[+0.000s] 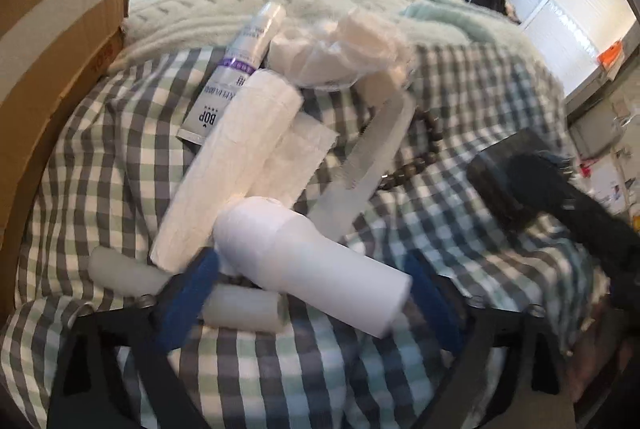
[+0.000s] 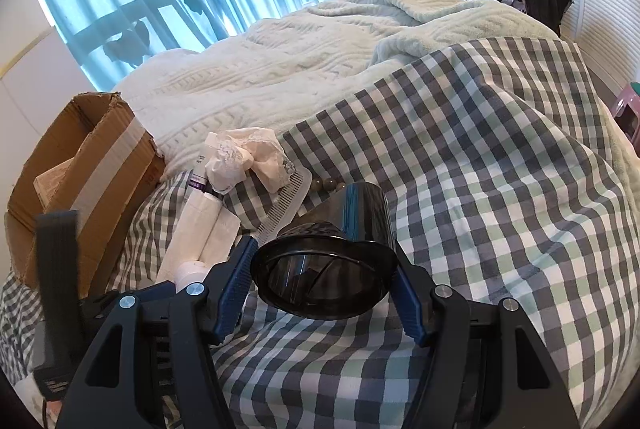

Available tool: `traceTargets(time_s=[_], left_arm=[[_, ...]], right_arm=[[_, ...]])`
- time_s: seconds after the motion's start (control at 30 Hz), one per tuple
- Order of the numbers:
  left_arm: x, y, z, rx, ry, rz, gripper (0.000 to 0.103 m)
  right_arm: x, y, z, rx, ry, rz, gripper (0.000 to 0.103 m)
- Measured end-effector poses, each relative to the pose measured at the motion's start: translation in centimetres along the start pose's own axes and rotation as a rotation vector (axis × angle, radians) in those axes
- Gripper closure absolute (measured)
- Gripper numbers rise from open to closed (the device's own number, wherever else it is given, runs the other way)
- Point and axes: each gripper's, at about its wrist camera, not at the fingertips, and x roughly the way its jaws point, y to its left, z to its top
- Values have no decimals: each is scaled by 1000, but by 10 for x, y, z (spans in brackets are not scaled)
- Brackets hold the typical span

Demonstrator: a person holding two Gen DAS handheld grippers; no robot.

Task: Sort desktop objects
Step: 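Grasp the white cylindrical bottle with the left gripper while the right gripper holds the black cup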

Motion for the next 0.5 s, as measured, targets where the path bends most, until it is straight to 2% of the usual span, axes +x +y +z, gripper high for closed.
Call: traceTargets(time_s=[0.23,0.4,0.5], left_arm=[[-3,3,-4,7,47,-15,17],[0,0,-3,16,86,17,17],[18,-9,5,10,119,71,17]], right_arm=[[-6,11,-1,-31,-8,-15,40],[-4,9,-3,-24,-3,-16,40],[-2,7,-2,-17,5,-16,40]])
